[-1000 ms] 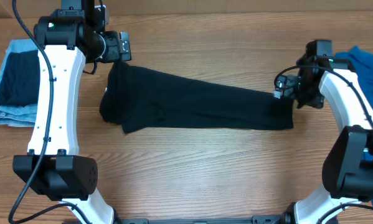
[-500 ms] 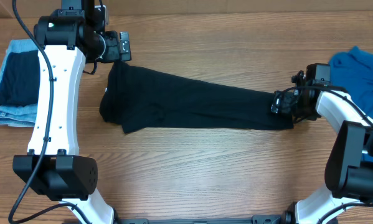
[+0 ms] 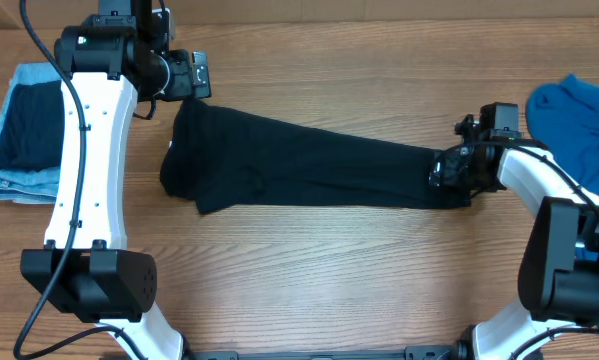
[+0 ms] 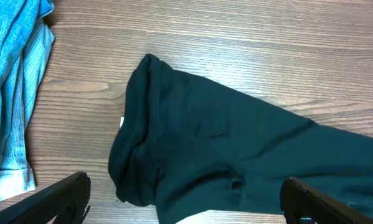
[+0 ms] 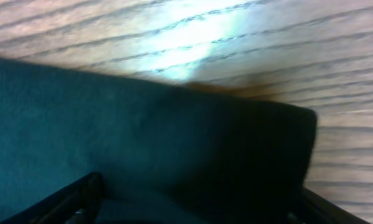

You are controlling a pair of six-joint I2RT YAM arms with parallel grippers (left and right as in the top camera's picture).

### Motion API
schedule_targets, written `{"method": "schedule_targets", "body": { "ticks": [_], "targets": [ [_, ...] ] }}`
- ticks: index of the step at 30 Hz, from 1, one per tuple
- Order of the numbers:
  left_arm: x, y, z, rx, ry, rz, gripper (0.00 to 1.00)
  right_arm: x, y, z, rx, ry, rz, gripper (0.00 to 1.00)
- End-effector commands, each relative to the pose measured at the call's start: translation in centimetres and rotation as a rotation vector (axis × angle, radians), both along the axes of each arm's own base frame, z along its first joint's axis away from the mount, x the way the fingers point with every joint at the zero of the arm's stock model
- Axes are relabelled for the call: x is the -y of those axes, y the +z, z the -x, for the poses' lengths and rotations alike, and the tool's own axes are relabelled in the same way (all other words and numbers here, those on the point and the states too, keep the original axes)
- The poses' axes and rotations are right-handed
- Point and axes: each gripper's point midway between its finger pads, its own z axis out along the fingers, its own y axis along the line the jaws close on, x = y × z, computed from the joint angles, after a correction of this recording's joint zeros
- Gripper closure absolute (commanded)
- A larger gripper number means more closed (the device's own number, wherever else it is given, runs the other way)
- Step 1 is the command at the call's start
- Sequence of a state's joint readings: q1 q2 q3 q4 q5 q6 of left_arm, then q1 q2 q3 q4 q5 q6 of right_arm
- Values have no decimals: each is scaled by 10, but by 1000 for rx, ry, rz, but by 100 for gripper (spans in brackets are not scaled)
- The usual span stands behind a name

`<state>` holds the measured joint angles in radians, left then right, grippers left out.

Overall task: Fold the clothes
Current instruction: 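Lower the right gripper to the strip's right end and grasp it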

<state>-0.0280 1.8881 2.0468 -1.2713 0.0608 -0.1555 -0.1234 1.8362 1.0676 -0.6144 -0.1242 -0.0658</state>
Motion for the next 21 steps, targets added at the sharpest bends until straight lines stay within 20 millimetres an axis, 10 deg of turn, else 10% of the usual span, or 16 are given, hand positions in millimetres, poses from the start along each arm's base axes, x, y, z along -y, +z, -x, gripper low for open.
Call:
{"method": "schedule_targets", "body": {
  "ticks": [1, 17, 21],
  "targets": [
    [1, 8, -2, 20, 9, 16, 0, -13, -18, 26, -99, 5, -47, 16],
    [1, 8, -2, 20, 9, 16, 0, -6, -6, 2, -26, 2, -14, 94],
    [1, 8, -2, 20, 9, 16, 0, -4, 7, -15, 20, 2, -8, 96]
  ]
}}
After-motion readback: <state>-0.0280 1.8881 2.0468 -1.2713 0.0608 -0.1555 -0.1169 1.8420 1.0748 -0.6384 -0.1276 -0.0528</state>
